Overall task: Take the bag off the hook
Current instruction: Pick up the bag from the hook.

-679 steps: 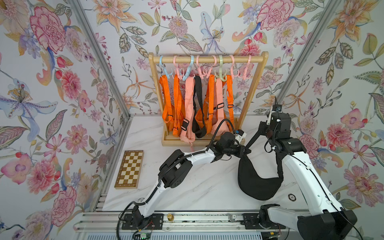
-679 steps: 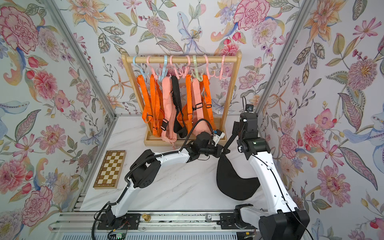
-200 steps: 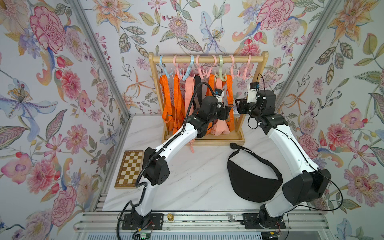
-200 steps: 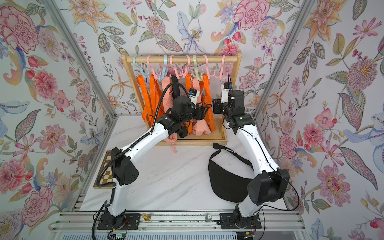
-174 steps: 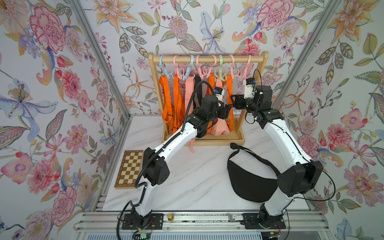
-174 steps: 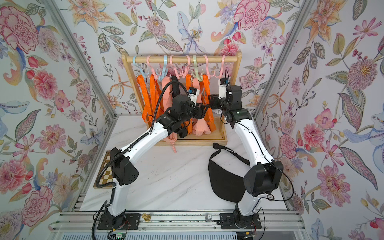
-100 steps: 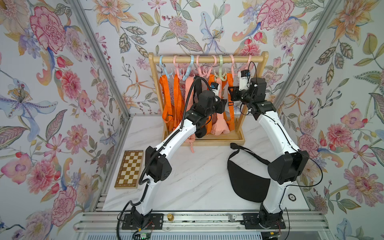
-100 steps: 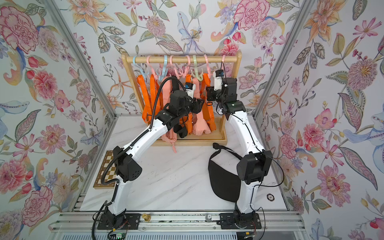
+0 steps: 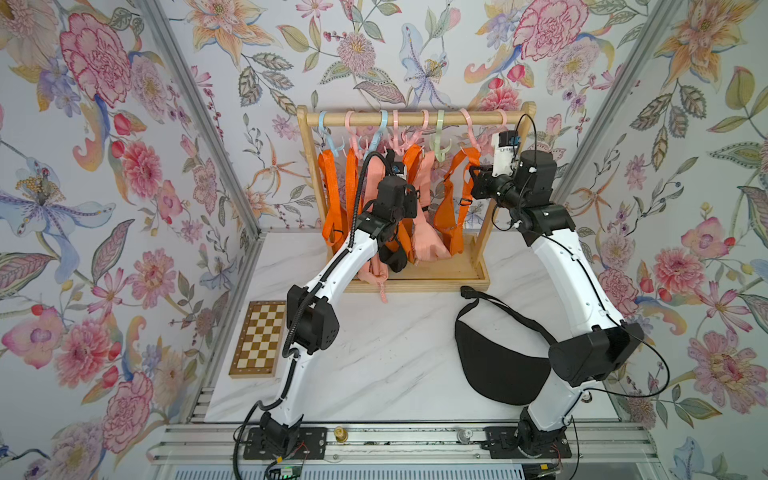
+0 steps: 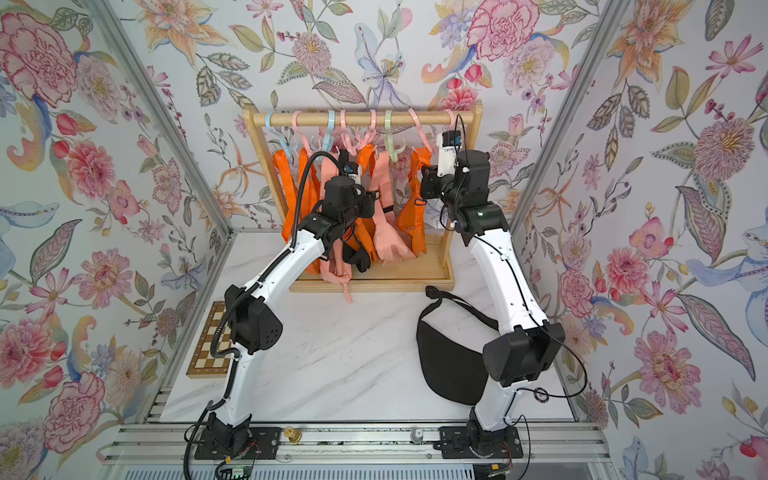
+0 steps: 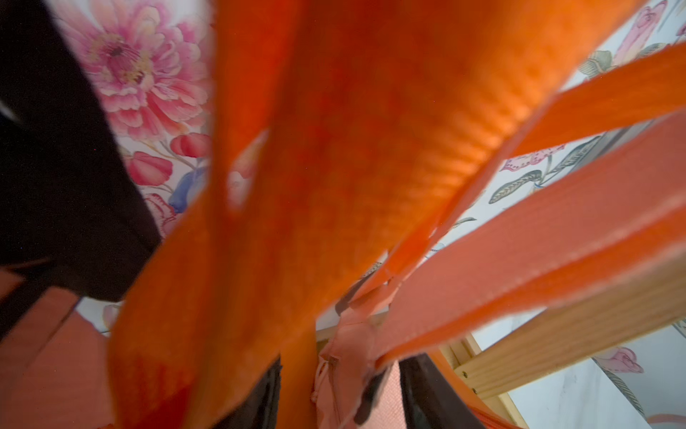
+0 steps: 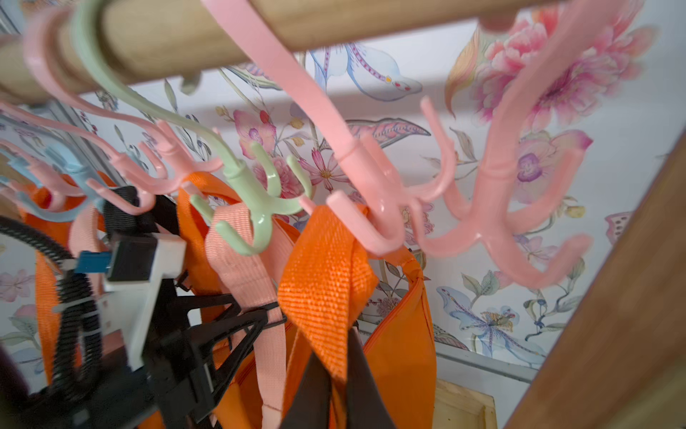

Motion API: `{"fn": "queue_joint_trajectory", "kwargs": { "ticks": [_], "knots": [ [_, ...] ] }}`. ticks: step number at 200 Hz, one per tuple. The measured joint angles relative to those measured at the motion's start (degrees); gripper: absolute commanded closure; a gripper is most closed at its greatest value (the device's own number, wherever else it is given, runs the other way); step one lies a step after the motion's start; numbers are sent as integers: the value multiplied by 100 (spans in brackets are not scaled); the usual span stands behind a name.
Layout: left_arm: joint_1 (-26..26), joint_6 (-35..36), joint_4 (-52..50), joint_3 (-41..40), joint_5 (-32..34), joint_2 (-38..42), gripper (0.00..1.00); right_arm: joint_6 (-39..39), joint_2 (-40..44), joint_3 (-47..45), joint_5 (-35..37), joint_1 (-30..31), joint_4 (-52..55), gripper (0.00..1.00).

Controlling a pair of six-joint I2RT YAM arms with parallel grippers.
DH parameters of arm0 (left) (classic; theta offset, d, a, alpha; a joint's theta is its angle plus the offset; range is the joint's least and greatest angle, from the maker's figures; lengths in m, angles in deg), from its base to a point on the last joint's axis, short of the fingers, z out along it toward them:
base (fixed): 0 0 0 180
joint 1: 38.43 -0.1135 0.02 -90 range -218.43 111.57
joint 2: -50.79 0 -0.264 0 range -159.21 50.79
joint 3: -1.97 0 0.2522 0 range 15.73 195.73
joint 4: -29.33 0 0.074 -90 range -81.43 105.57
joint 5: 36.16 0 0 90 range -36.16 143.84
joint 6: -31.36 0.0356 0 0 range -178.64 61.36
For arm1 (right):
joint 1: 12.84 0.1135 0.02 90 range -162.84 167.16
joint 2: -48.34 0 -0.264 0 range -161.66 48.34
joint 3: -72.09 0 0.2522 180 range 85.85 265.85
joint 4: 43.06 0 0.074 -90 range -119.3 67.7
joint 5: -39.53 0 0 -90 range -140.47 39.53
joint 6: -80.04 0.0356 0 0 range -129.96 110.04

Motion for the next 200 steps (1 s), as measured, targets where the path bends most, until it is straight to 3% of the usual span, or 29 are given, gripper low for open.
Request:
{"fn": "queue_joint_trajectory", "kwargs": {
  "ticks": [39, 77, 161, 200],
  "knots": [
    [-68, 109, -20, 0, 140, 11, 46, 9, 529, -13, -243, -74, -22, 91],
    [-63, 129, -26, -96, 164, 79, 46, 177, 446, 260, -575, -411, -4, 92],
    [-57, 101, 98, -702, 114, 291, 46, 1082, -1215, 2852, -1784, -654, -98, 90],
    [-22, 90, 103, -822, 55, 291, 45, 1679, -1576, 3112, -2212, -557, -544, 90]
  ]
}}
